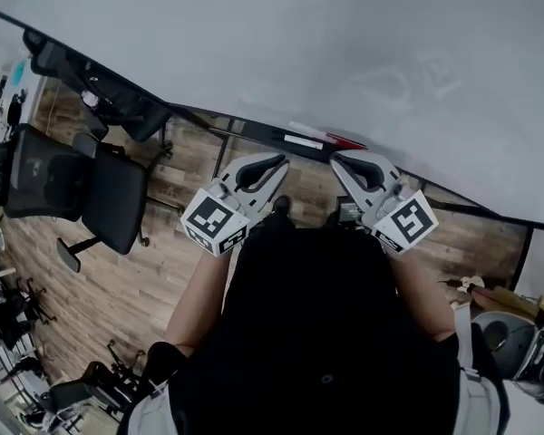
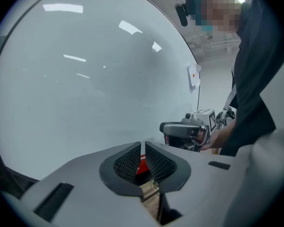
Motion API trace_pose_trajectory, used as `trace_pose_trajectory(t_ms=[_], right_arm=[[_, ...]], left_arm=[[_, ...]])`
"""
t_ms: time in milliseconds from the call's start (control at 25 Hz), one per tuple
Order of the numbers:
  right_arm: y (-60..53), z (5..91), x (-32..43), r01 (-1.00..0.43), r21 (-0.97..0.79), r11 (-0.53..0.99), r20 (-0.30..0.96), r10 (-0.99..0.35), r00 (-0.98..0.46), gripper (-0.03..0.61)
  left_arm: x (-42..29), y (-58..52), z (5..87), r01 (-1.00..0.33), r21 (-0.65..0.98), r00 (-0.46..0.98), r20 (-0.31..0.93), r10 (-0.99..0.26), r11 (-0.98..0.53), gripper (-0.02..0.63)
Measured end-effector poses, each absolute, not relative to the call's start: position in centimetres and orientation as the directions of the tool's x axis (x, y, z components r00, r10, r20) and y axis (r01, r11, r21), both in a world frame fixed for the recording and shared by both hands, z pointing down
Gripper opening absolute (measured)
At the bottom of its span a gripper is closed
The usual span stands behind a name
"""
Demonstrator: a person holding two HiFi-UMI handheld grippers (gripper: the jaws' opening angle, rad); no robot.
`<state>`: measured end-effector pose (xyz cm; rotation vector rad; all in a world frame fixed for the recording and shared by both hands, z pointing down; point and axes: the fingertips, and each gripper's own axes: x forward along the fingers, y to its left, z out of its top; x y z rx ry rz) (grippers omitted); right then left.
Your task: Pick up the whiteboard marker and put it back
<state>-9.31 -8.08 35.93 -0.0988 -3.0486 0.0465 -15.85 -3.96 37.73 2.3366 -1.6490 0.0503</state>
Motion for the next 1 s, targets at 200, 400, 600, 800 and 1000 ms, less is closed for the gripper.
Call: trace_pose_trajectory(t_ms=[200,400,600,800,1000], right_arm=[[-7.2,36.5,-10.4,0.132,-0.042,0.99,0.107,0.136,-0.985,0.02],[-6.4,36.8,-11.7,0.182,-0.018,0.983,0.119,0.183,-0.976,0.02],[-5.8,37.2,-12.6,0.214,-0.035,0.976,0.121,0.217,-0.969,0.02],[-5.4,37.0,-13.9,0.19,-0.058,0.98,0.108,0.195,-0.975,0.02],[-5.4,36.7,-15.6,0.158,-0.042,0.987,0.119,0.162,-0.98,0.02]], left_arm=[[-18.2,-1.8,37.5,-0.952,0.199,0.269,0.173,-0.948,-0.234,0.012],[-19.2,0.3,37.2,-0.937,0.244,0.286,0.122,-0.951,-0.25,0.012],[-19.1,0.5,37.3,-0.926,0.243,0.323,0.114,-0.94,-0.289,0.012],[-19.1,0.6,37.2,-0.886,0.288,0.397,0.068,-0.915,-0.363,0.012],[-20.6,0.8,37.0,-0.853,0.327,0.443,0.041,-0.896,-0.407,0.012]])
